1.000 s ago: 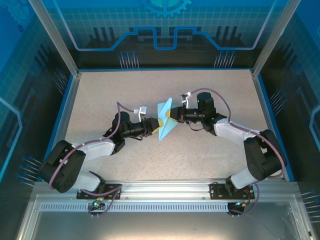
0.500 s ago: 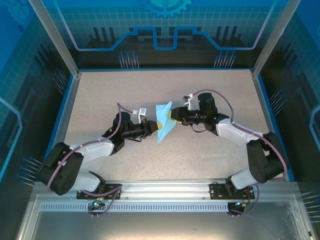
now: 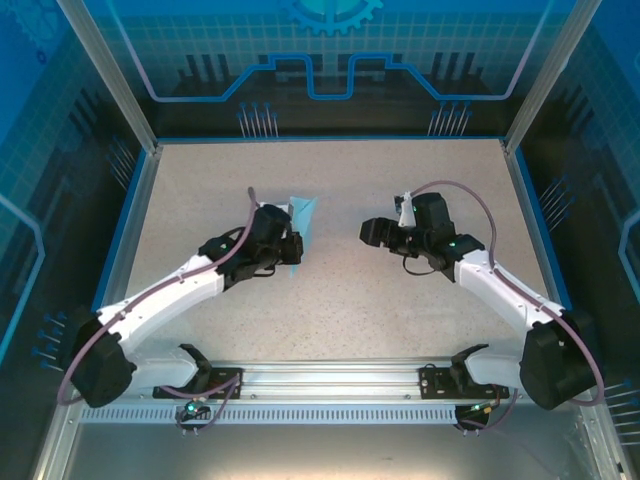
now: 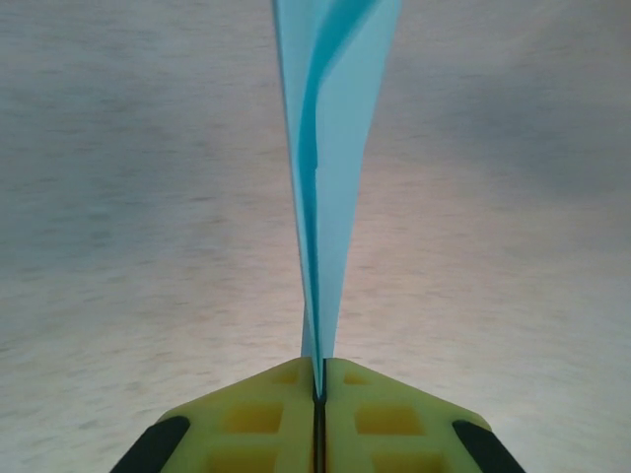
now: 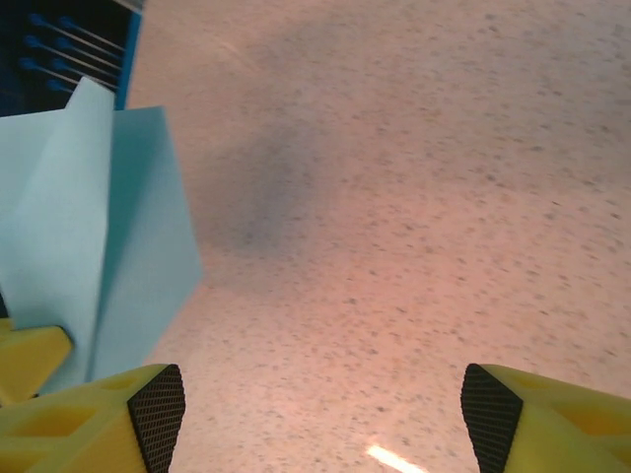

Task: Fold a paper plane with a square sheet of paper (pick it up from the middle)
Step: Turn over the paper at the center of the table.

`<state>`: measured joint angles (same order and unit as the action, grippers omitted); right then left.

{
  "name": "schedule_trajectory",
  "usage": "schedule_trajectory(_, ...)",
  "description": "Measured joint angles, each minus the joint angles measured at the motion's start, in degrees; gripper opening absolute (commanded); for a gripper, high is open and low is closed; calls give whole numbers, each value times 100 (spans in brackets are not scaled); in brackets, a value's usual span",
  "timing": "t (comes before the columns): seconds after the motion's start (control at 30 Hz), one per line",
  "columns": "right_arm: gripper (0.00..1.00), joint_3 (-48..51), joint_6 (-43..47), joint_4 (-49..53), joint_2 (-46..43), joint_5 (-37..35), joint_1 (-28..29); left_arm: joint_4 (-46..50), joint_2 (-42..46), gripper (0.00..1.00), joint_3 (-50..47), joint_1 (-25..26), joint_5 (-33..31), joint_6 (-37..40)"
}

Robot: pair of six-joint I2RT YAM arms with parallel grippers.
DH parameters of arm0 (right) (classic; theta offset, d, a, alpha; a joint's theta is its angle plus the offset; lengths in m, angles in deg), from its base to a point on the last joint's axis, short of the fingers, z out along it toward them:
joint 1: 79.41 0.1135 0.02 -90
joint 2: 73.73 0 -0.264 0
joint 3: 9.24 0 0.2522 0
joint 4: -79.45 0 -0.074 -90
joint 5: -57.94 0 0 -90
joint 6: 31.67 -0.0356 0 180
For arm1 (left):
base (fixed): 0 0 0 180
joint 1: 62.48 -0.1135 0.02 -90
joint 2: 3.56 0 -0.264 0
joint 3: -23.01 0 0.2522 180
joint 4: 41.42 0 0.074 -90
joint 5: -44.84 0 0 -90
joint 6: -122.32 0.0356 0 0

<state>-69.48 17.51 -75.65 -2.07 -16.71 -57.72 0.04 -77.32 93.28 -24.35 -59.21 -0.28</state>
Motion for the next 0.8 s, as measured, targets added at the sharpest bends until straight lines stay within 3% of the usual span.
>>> schedule_trajectory(0.17,78,81,-4,280,0,-345,0,1360,-1097,8,588,92,-1593,-70)
schedule_trajectory(0.33,78,175,-46,334,-26,-544,-7,2124,-2028,10,955,249,-2402,-249)
schedule_trajectory(0.63,78,291,-205,339,-31,-601,-50,2385,-3274,19,1486,592,-2677,-498)
schedule_trajectory(0.8,78,356,-293,341,-31,-686,-87,2146,-3517,34,1508,763,-2251,-494)
